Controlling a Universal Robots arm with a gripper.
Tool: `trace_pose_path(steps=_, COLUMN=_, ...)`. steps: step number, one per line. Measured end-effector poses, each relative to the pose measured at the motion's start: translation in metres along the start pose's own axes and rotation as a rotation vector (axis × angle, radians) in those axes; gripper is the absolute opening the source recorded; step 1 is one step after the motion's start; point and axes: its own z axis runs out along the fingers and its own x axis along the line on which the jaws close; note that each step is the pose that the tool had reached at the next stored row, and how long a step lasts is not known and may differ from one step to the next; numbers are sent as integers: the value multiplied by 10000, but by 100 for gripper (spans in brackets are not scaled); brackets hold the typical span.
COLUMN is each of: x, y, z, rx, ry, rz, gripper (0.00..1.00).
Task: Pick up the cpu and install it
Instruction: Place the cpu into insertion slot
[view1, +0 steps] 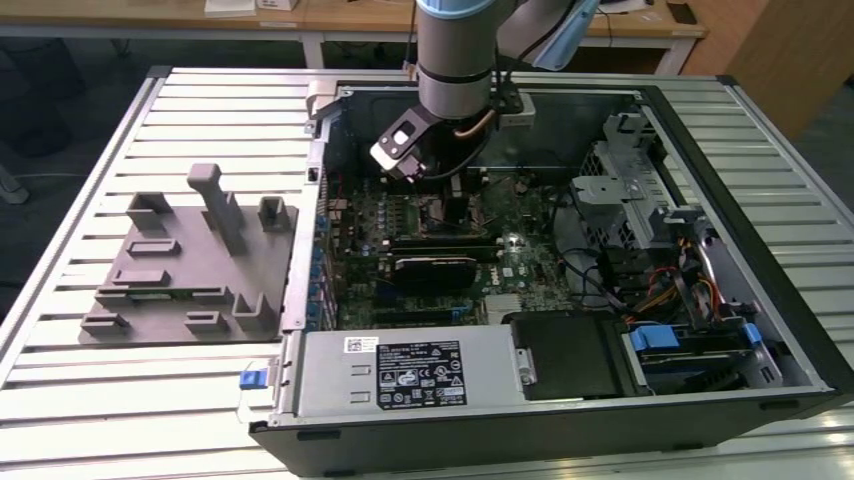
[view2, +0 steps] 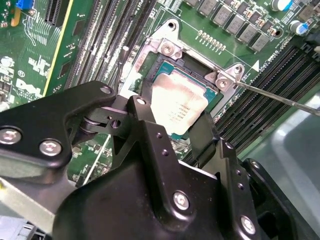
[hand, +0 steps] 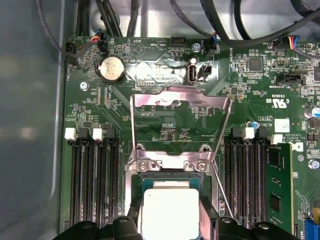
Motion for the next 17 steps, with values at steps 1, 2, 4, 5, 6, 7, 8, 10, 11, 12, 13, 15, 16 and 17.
trace_pose_path(steps=1, x=0, y=0, z=5, rx=0, ry=1, rz=16, gripper=53)
trace_pose_path(steps=2, x=0, y=0, z=7, rx=0, ry=-2, rz=26, gripper=53)
trace_pose_path(steps=4, x=0, y=0, z=8, rx=2, ry=-13, rz=26, gripper=53)
trace_pose_path(steps=5, x=1, y=0, z=9, rx=1, ry=-26, rz=26, gripper=53)
trace_pose_path(steps=6, x=1, y=0, z=10, rx=-1, ry=-47, rz=26, gripper=53)
trace_pose_path(steps=7, x=0, y=0, z=11, rx=-1, ry=-77, rz=24, gripper=53)
trace_pose_path(steps=8, x=1, y=-1, z=11, rx=0, ry=-107, rz=22, gripper=53)
trace_pose_path(steps=10, x=0, y=0, z=11, rx=0, ry=-145, rz=18, gripper=53)
trace_pose_path(steps=11, x=0, y=0, z=12, rx=0, ry=-146, rz=18, gripper=53)
trace_pose_path(steps=12, x=0, y=0, z=12, rx=0, ry=-147, rz=18, gripper=53)
trace_pose_path(steps=13, x=0, y=-1, z=13, rx=-1, ry=-147, rz=19, gripper=53)
trace_pose_path(steps=15, x=5, y=0, z=18, rx=-3, ry=-143, rz=12, gripper=53)
trace_pose_path(steps=16, x=5, y=-1, z=21, rx=-2, ry=-144, rz=8, gripper=53)
trace_pose_path(steps=17, x=5, y=-1, z=21, rx=-1, ry=-147, rz=7, gripper=53)
